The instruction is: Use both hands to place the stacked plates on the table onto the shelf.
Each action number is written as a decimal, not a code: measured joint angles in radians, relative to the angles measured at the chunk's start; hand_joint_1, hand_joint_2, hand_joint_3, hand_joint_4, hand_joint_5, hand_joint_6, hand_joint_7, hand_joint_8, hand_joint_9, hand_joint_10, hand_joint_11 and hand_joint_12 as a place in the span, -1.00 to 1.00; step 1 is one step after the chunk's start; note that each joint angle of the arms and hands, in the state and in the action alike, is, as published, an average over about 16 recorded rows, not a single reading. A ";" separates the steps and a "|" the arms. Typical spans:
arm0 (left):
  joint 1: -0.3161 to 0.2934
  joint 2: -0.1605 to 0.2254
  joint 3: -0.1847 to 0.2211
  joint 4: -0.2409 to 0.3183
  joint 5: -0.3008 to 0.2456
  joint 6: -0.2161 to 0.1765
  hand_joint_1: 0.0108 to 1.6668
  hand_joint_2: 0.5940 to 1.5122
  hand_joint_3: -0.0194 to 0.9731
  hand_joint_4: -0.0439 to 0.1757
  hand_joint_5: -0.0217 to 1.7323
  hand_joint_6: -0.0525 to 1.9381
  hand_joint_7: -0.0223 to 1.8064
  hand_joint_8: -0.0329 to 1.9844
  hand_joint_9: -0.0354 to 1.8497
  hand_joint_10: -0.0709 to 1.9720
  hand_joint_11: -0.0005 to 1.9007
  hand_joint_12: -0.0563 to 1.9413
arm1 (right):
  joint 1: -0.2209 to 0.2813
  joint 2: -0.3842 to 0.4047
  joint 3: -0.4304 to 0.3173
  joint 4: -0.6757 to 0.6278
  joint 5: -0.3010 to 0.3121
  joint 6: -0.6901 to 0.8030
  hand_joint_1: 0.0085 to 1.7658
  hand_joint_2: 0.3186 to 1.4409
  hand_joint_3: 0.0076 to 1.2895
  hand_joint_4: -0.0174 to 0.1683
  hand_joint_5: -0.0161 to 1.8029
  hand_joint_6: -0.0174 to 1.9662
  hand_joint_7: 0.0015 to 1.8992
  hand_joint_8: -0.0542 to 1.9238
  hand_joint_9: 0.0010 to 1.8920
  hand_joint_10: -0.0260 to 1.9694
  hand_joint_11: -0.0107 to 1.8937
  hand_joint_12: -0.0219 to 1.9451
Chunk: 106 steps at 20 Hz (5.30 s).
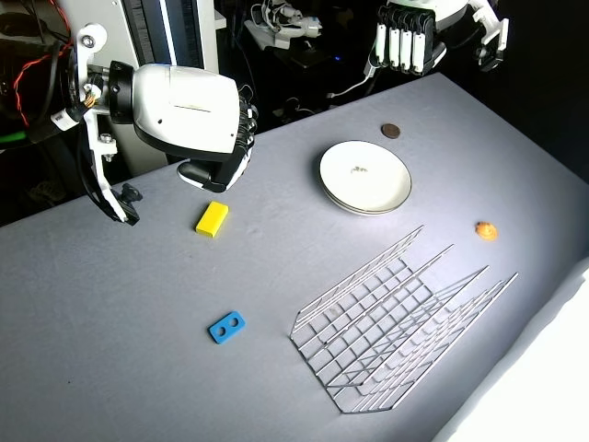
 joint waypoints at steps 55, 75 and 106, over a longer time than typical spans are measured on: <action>0.064 -0.108 -0.021 0.303 0.266 -0.133 -0.98 0.14 -0.89 -0.53 -0.96 -0.93 -0.95 -0.96 -0.94 -0.92 -0.98 -0.95 | -0.011 -0.012 -0.007 0.002 0.028 -0.010 0.25 0.30 -0.98 -0.85 -0.78 -0.96 -0.84 -0.93 -0.89 -0.97 -0.97 -0.47; 0.209 -0.139 -0.006 0.412 0.568 -0.282 -0.99 0.16 -0.92 -0.56 -0.95 -0.94 -0.95 -0.96 -0.94 -0.92 -0.98 -0.95 | -0.010 -0.013 -0.007 0.003 0.022 -0.022 0.26 0.31 -0.98 -0.85 -0.88 -0.96 -0.92 -0.93 -0.95 -0.97 -0.97 -0.66; 0.284 -0.198 -0.155 0.225 0.710 -0.286 -0.99 0.13 -0.92 -0.69 -0.98 -0.97 -0.96 -0.95 -0.95 -0.92 -0.98 -0.95 | 0.077 -0.193 0.019 0.076 -0.160 -0.359 0.27 0.33 -0.98 -0.84 -0.90 -0.96 -0.94 -0.93 -0.95 -0.97 -0.97 -0.66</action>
